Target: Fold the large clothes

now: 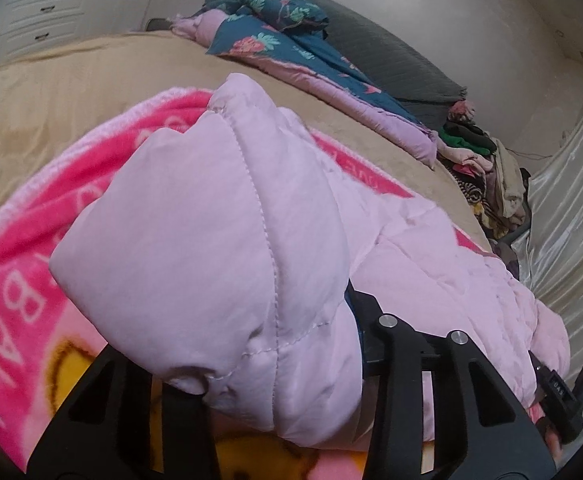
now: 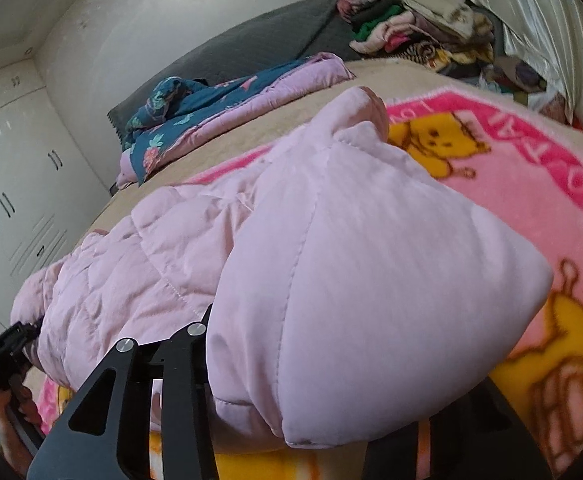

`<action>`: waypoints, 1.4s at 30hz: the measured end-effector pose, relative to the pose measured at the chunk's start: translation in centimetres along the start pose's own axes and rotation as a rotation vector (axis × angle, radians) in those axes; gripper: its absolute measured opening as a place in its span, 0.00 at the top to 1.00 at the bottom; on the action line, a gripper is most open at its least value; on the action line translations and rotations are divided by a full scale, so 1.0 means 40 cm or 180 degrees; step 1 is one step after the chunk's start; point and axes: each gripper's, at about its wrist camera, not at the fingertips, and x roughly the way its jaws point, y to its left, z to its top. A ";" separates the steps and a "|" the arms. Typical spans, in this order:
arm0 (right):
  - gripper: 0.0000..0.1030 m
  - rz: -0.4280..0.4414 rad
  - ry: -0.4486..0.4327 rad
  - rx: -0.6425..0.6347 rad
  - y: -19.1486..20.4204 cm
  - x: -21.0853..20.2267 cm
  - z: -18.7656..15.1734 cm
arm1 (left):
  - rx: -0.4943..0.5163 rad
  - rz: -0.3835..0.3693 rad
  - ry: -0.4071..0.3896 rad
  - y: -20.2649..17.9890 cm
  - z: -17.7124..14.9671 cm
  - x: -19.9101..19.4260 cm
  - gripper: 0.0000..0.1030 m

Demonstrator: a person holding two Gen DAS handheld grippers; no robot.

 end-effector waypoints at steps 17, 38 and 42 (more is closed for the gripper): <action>0.65 0.0070 -0.0038 -0.0335 0.060 -0.198 -0.049 | 0.0150 0.0017 -0.0014 -0.012 -0.052 -0.176 0.69; 0.65 0.0082 0.0004 -0.0257 0.058 -0.324 -0.151 | 0.0289 0.0151 0.0094 -0.007 -0.116 -0.272 0.68; 0.65 0.0080 0.0029 -0.0221 0.050 -0.333 -0.173 | 0.0386 0.0179 0.0116 0.005 -0.142 -0.289 0.68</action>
